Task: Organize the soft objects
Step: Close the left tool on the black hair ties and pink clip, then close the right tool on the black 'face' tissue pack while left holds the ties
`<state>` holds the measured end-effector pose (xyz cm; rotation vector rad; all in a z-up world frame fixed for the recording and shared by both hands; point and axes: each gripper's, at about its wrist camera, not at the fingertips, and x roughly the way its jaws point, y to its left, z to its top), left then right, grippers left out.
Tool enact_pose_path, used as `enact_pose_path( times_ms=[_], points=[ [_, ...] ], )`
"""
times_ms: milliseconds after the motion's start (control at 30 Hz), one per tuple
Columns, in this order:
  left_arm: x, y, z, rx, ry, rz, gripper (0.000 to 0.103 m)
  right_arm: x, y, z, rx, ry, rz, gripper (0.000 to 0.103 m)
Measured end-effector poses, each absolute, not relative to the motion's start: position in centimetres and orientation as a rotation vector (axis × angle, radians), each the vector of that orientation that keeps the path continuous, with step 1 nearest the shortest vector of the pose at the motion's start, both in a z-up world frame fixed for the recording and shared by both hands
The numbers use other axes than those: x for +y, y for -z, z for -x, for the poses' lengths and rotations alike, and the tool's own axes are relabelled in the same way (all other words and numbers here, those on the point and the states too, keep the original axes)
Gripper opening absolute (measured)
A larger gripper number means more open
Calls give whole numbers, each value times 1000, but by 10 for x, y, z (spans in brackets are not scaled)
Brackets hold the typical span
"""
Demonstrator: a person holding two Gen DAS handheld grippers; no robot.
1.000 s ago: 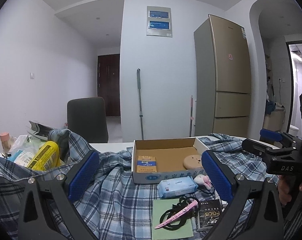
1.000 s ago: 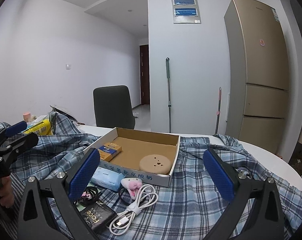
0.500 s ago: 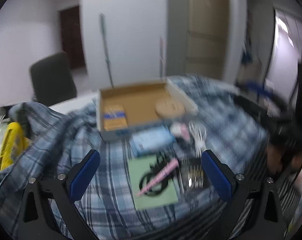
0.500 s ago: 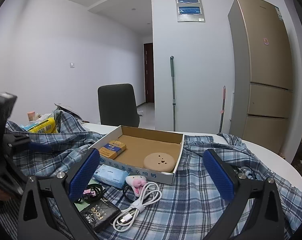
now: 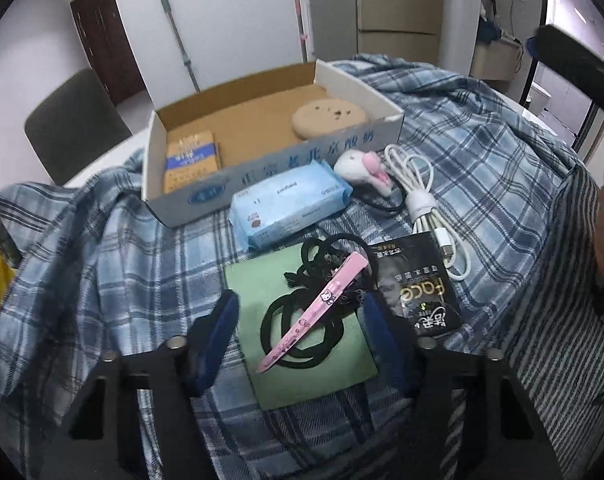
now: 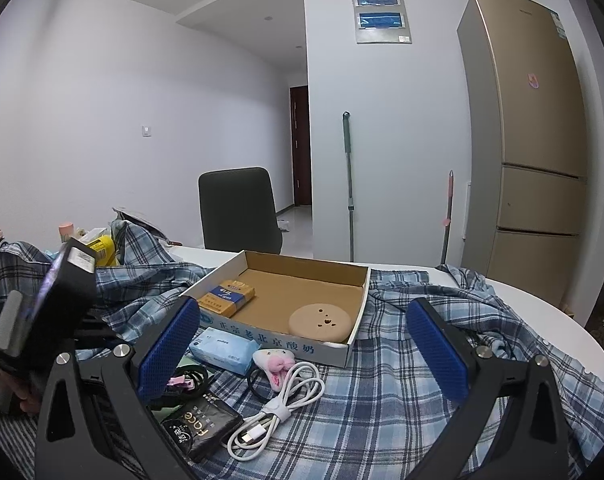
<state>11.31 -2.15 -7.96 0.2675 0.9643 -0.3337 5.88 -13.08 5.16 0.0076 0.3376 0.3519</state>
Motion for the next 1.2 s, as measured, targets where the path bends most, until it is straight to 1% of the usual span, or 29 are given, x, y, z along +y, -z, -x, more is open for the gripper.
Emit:
enact_pose_path(
  times_ms=[67,133,167,200,233,267,400,500,700,833,1000,1100,1200],
  points=[
    [-23,84,-118,987,352,-259,60,-130,-52,-58,336,-354,-4,103],
    [-25,87,-121,1000,358,-261,56,-130,-52,-58,339,-355,-3,103],
    [-26,89,-123,1008,365,-258,49,-131,-51,-59,342,-356,-5,103],
    [-26,90,-124,1018,376,-250,39,-131,-51,-59,345,-357,-6,103],
    [-26,91,-125,1017,378,-250,31,-131,-51,-60,349,-357,-8,103],
    [-28,90,-123,1014,383,-259,16,-132,-50,-61,354,-355,-10,103],
    [-31,86,-115,983,402,-273,14,-133,-49,-64,367,-353,-18,103],
    [-29,77,-106,922,398,-265,14,-132,-49,-65,370,-350,-19,103],
    [-12,47,-76,652,403,-151,14,-133,-47,-68,386,-352,-22,103],
    [-5,34,-68,543,368,-115,14,-129,-44,-70,429,-381,-17,103],
    [-2,30,-63,506,358,-119,14,-106,-35,-78,546,-487,78,103],
    [-5,31,-64,566,335,-109,14,-88,-27,-86,657,-571,160,103],
    [-5,26,-57,553,334,-119,14,-71,-14,-92,760,-650,203,103]
  ],
)
